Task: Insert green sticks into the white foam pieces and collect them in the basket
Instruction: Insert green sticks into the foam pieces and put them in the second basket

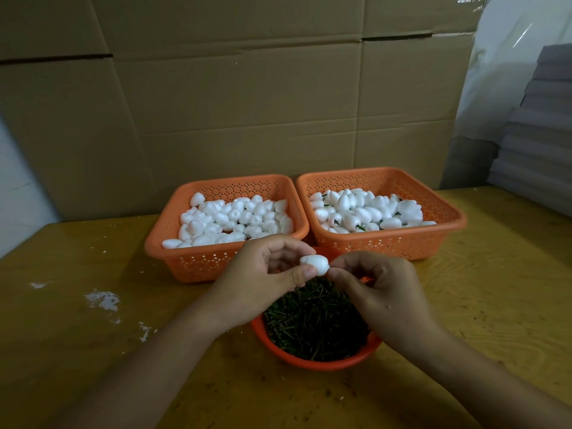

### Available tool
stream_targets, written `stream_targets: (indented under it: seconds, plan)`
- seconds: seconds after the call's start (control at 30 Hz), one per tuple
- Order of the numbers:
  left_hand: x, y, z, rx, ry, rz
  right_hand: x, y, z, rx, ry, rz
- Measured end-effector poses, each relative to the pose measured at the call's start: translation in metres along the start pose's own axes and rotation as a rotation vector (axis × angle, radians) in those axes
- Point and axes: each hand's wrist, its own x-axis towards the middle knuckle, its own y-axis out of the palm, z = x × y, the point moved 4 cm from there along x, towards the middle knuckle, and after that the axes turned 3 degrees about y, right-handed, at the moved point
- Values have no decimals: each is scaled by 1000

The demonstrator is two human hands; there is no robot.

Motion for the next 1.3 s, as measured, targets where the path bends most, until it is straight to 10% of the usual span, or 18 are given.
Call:
stream_targets:
  seconds: [1.1, 1.3]
  plan:
    - [3, -11, 0, -27, -30, -89, -5, 1, 1, 38, 70, -23]
    - [11, -20, -2, 105, -21, -167, -11, 15, 6, -235, -1, 211]
